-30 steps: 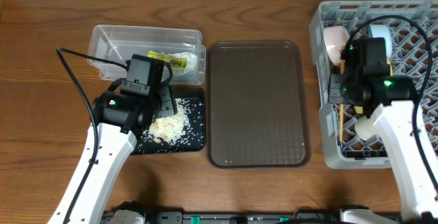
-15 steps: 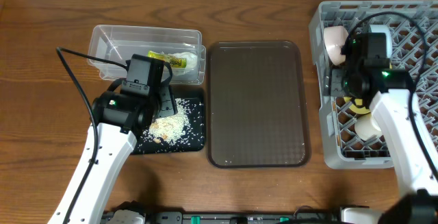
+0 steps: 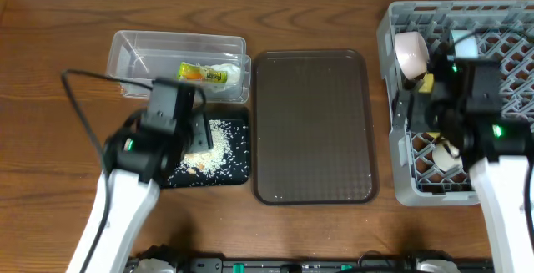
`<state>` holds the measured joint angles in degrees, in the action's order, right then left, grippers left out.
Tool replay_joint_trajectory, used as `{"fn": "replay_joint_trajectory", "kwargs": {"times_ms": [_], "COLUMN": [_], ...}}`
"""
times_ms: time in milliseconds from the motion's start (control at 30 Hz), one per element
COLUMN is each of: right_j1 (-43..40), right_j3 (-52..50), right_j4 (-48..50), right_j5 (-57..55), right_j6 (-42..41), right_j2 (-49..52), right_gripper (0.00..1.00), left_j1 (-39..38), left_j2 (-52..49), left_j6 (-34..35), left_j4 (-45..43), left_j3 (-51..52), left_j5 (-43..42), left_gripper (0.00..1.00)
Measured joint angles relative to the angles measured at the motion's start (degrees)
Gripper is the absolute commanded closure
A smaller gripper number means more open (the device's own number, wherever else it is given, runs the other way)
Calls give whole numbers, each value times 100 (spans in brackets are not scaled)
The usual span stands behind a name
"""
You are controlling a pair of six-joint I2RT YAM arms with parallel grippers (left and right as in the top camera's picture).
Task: Sort waste into correct bins and load items into the dishwasher rack
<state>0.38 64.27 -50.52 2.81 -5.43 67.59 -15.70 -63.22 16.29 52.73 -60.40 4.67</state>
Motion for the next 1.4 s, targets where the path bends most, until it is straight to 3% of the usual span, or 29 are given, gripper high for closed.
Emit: {"fn": "replay_joint_trajectory", "kwargs": {"times_ms": [267, 433, 800, 833, 1067, 1267, 1400], "right_j1": [-2, -2, -4, -4, -4, -4, 20], "right_j3": [-1587, -2098, -2170, -2170, -2170, -2269, -2789], "right_j4": [476, 76, -1421, -1440, -1432, -481, 778], "right_j5": [2, -24, -46, -46, -68, 251, 326], "right_j6": [-22, -22, -24, -24, -24, 0, 236], "right_j2": [-2533, -3558, -3764, -3764, -3764, -4107, -4841], "right_gripper": [1, 1, 1, 1, 1, 1, 1], "left_j1": [-468, -466, -466, -466, -466, -466, -466], "left_j2": [2885, 3587, 3751, 3751, 3751, 3751, 3751], "left_j6": [66, 195, 199, 199, 258, 282, 282], "left_j4": [-645, -516, -511, -511, -509, -505, -498], "left_j3": [1351, 1652, 1652, 1652, 1652, 1652, 1657], "left_j5": [4, 2, 4, 4, 4, 4, 2], "left_gripper": [33, 32, 32, 2, 1, 1, 1]}}
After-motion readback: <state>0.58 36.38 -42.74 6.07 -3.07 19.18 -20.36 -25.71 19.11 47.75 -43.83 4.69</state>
